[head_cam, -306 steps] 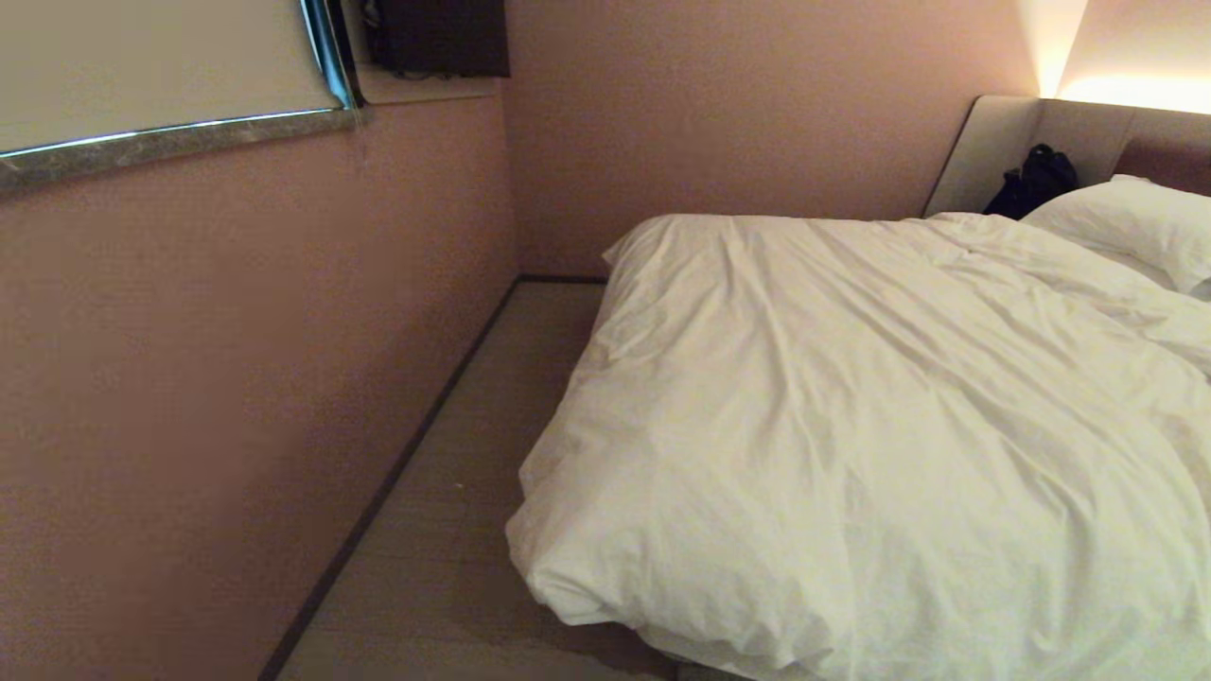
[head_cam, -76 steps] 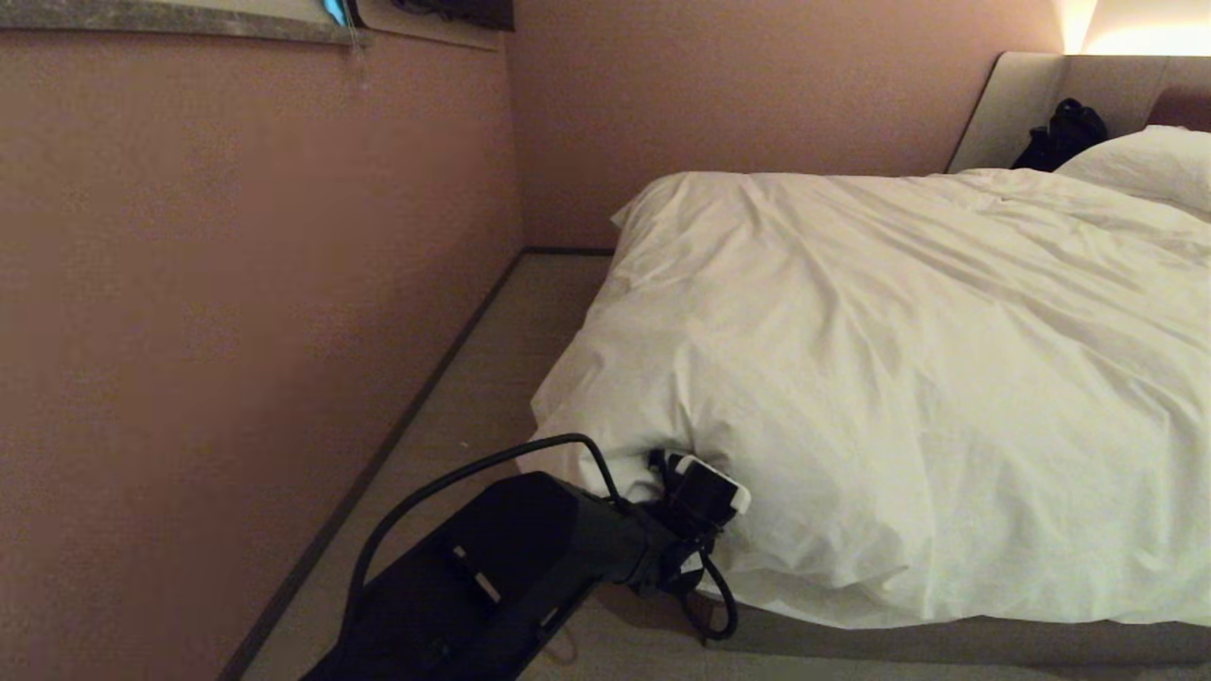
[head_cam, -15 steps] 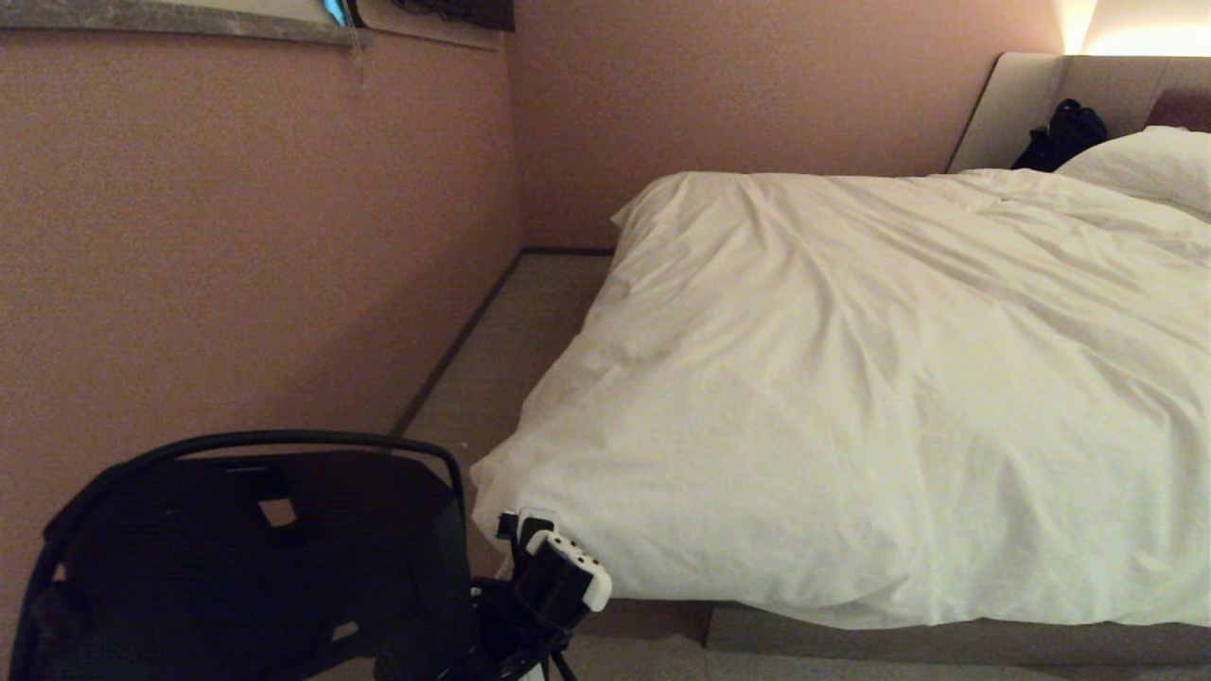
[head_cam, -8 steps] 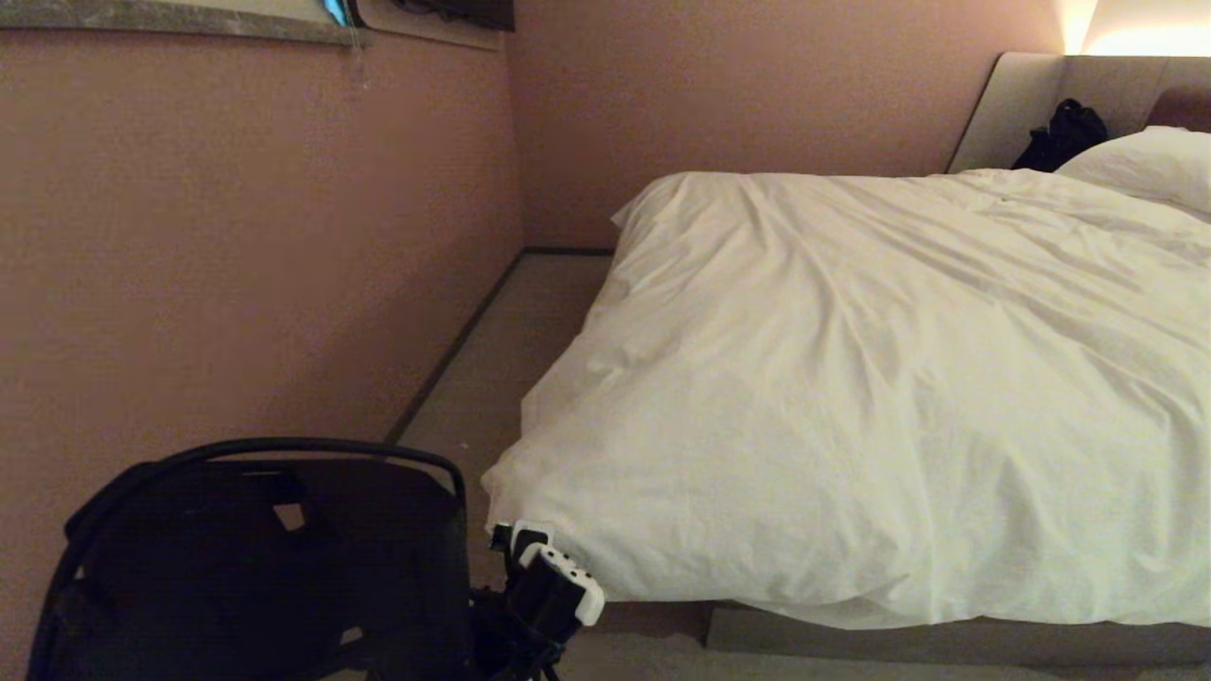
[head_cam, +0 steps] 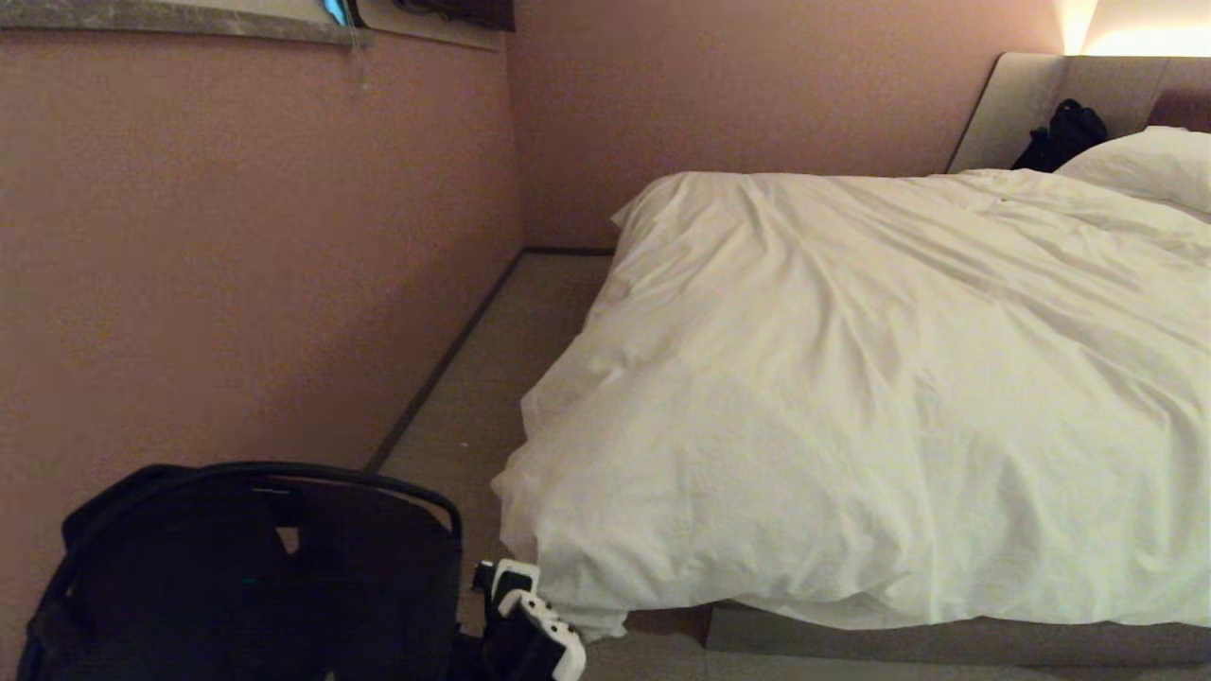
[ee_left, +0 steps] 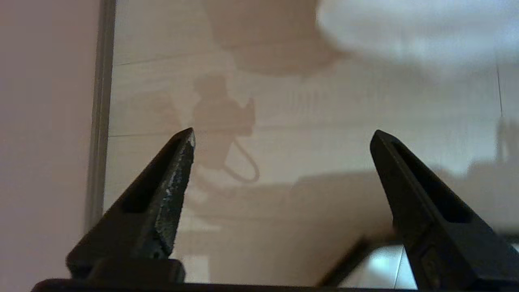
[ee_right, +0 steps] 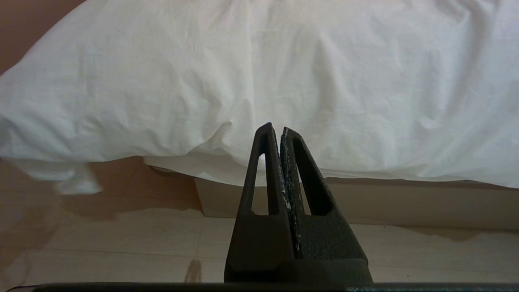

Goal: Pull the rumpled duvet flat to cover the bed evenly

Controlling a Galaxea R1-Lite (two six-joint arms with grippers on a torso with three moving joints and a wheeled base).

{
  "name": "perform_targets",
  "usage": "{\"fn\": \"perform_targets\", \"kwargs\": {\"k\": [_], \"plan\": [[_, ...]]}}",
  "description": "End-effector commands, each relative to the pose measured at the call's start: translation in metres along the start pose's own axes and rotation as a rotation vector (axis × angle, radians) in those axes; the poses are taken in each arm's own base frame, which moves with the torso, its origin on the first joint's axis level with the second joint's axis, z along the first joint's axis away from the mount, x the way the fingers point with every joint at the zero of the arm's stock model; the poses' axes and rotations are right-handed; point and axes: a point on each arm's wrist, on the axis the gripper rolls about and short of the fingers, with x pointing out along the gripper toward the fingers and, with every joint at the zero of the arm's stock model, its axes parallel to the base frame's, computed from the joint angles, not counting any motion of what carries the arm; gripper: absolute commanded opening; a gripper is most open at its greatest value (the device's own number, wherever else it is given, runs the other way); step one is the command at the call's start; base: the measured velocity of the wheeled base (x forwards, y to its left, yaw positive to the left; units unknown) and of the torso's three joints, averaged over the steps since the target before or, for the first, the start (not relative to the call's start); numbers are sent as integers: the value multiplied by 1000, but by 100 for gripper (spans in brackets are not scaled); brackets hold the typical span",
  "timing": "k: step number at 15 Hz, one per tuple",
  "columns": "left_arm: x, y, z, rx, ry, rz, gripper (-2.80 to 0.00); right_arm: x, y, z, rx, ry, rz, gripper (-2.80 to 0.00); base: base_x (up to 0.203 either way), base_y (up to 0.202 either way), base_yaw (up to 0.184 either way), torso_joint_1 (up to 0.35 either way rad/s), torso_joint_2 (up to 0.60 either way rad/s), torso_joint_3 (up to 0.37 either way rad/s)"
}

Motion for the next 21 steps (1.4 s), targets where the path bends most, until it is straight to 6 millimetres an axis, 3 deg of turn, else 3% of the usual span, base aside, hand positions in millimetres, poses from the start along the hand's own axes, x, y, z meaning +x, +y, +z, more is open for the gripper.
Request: {"fn": "perform_targets", "kwargs": {"k": [1, 3, 6, 9, 11, 12, 13, 15, 17, 21], "plan": [[-18, 8, -14, 8, -24, -25, 0, 0, 0, 0, 0, -1, 0, -280, 0, 0, 0, 0, 0, 0], [-28, 16, -8, -53, -114, -56, 0, 0, 0, 0, 0, -1, 0, -280, 0, 0, 0, 0, 0, 0], [-45, 37, 18, -153, -251, -62, 0, 0, 0, 0, 0, -1, 0, -280, 0, 0, 0, 0, 0, 0], [-72, 78, 69, -304, -453, -11, 0, 0, 0, 0, 0, -1, 0, -280, 0, 0, 0, 0, 0, 0], [-103, 112, 104, -388, -621, 41, 0, 0, 0, 0, 0, -1, 0, -280, 0, 0, 0, 0, 0, 0], [-125, 129, 119, -422, -700, 64, -188, 0, 0, 0, 0, -1, 0, -280, 0, 0, 0, 0, 0, 0], [-150, 145, 130, -449, -764, 80, -280, 0, 0, 0, 0, -1, 0, -280, 0, 0, 0, 0, 0, 0], [-195, 172, 136, -465, -817, 106, -280, 0, 0, 0, 0, -1, 0, -280, 0, 0, 0, 0, 0, 0], [-234, 194, 127, -447, -808, 109, -280, 0, 0, 0, 0, -1, 0, -280, 0, 0, 0, 0, 0, 0], [-277, 217, 96, -402, -766, 111, -280, 0, 0, 0, 0, -1, 0, -280, 0, 0, 0, 0, 0, 0]]}}
